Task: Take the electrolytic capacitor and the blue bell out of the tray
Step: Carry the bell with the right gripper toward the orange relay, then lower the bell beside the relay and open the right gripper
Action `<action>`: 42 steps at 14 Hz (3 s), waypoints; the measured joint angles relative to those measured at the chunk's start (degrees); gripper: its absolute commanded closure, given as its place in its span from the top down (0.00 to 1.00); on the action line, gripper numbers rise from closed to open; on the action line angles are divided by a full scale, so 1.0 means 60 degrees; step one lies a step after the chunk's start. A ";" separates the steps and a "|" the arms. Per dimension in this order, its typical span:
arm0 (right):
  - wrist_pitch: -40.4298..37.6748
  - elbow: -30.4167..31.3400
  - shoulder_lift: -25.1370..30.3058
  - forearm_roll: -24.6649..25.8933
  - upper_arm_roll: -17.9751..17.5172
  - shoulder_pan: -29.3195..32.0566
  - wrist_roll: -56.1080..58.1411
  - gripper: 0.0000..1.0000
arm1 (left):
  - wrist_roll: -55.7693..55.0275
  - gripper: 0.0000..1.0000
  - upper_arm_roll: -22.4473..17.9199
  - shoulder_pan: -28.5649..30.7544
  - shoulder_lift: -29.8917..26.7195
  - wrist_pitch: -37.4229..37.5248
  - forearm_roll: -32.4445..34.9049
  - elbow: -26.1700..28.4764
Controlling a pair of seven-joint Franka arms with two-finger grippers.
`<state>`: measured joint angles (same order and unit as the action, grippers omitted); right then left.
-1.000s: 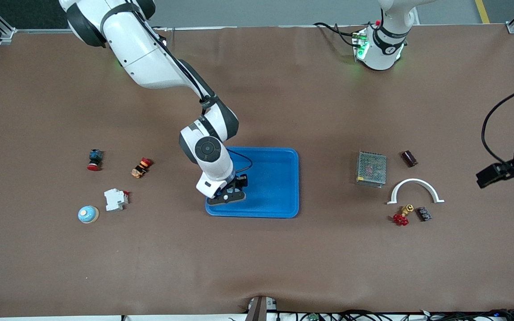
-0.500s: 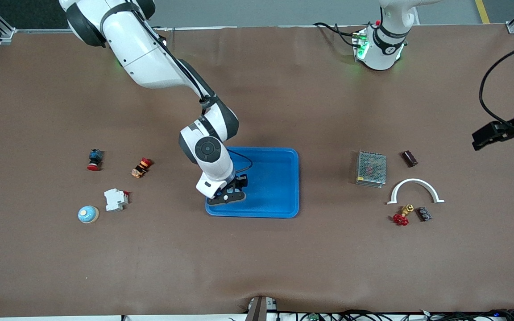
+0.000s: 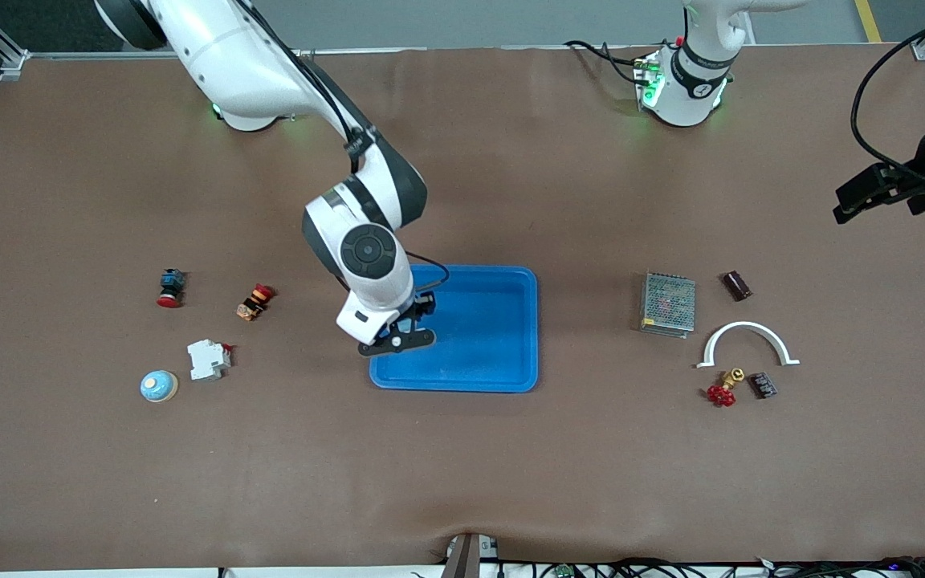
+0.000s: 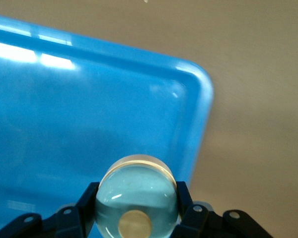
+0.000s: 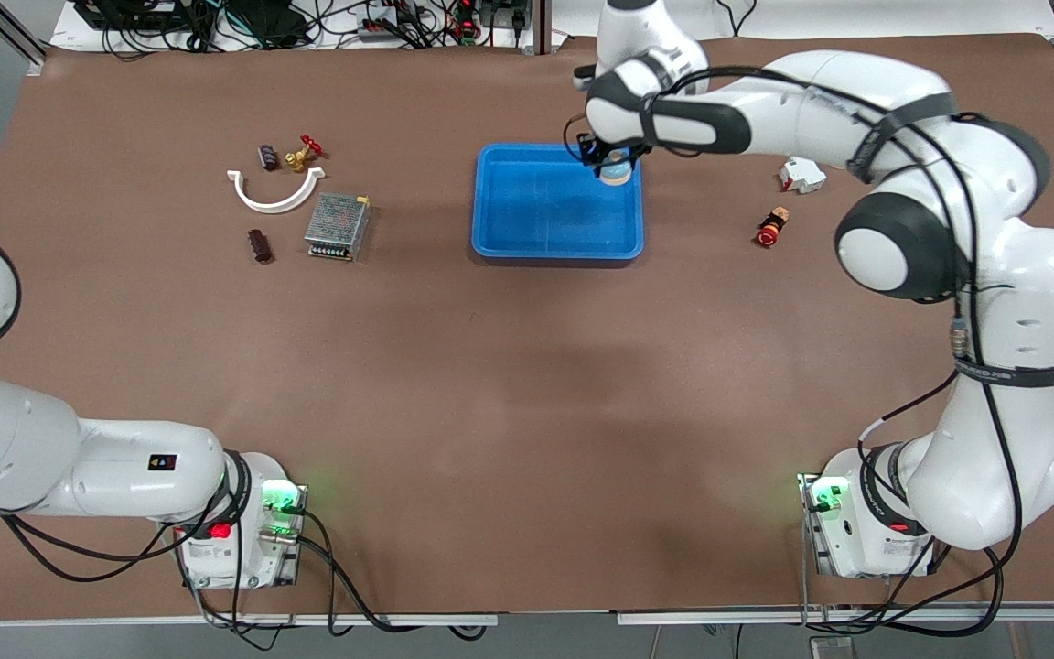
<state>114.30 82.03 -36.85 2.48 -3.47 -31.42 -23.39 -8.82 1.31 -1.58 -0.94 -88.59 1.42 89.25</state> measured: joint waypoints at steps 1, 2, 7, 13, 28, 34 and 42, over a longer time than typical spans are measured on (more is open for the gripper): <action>-0.0492 0.0046 0.0399 0.0000 0.0023 0.0085 0.0337 0.39 | 0.0000 1.00 0.0000 0.0000 -0.0111 0.0000 0.0000 0.0109; -0.0819 0.0203 0.0855 0.0000 0.0049 0.0238 0.0868 0.39 | 0.0000 1.00 -0.0003 0.0002 -0.0180 -0.0001 0.0000 0.0169; -0.1094 0.2588 0.3373 -0.0001 0.0110 0.1974 0.4332 0.39 | 0.0000 1.00 -0.0017 -0.0001 -0.0223 -0.0006 -0.0001 0.0192; -0.0580 0.4948 0.4538 -0.0016 0.0129 0.4294 0.8005 0.39 | 0.0000 1.00 0.0009 -0.0061 -0.0214 -0.0051 -0.0001 0.0230; 0.4388 0.8182 0.3494 -0.0034 0.0105 0.5935 1.0605 0.40 | 0.0000 1.00 0.0002 -0.0108 0.0008 -0.0129 -0.0001 0.0279; 0.5067 0.8188 0.2856 -0.0034 0.0089 0.6089 1.0958 0.40 | 0.0000 1.00 0.0003 -0.0107 0.0008 -0.0137 -0.0001 0.0279; 0.5380 0.8201 0.2551 -0.0034 0.0078 0.6089 1.0964 0.76 | 0.0000 1.00 0.0004 -0.0107 0.0008 -0.0137 -0.0001 0.0279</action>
<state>146.58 131.23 -21.54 2.27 -3.00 5.12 42.40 -8.82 1.33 -2.22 -0.89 -89.41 1.41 90.92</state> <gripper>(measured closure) 0.335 0.000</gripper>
